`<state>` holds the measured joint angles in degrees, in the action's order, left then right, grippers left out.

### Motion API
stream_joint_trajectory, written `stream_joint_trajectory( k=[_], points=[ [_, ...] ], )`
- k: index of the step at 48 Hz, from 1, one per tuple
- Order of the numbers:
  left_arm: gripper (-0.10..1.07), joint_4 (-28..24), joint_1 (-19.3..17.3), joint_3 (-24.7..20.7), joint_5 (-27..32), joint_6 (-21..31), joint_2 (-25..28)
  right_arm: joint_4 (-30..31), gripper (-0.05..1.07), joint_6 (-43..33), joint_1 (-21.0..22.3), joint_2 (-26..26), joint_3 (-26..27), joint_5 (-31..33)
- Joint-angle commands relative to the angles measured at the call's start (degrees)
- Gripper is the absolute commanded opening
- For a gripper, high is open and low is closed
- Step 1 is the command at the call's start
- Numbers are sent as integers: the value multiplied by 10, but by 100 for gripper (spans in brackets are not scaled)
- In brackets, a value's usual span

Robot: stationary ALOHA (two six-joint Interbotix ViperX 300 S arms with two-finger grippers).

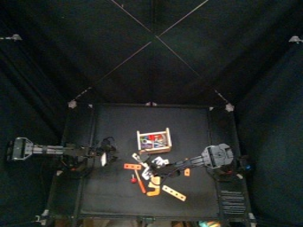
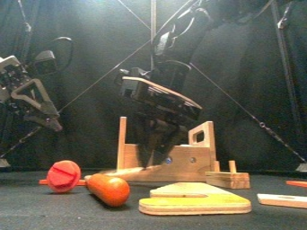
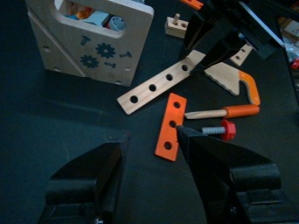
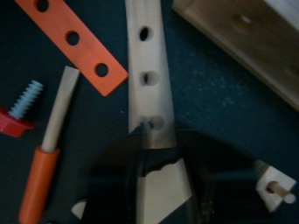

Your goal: Grab 4 hole block

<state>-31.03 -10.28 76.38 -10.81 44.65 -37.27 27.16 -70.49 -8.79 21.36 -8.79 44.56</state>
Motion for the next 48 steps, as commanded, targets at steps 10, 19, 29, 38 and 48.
stream_joint_trajectory(
  k=[10, 19, 29, 38, 48],
  points=[
    [85, 11, -1, -5, -2, -1, 1, 36, 47, 0, -3, -51, 25, 24],
    [85, 11, -1, -4, -2, -2, 1, 36, 48, 1, 0, -43, 25, 18],
    [85, 11, -2, -3, -2, -2, 1, 34, 61, -2, 0, -15, 44, -4],
    [85, 11, -2, -2, -2, -2, 1, 34, 79, -4, 1, 11, 76, 12],
    [85, 11, -2, -2, -3, -2, 1, 39, 82, -2, 3, 40, 96, 22]
  ],
)
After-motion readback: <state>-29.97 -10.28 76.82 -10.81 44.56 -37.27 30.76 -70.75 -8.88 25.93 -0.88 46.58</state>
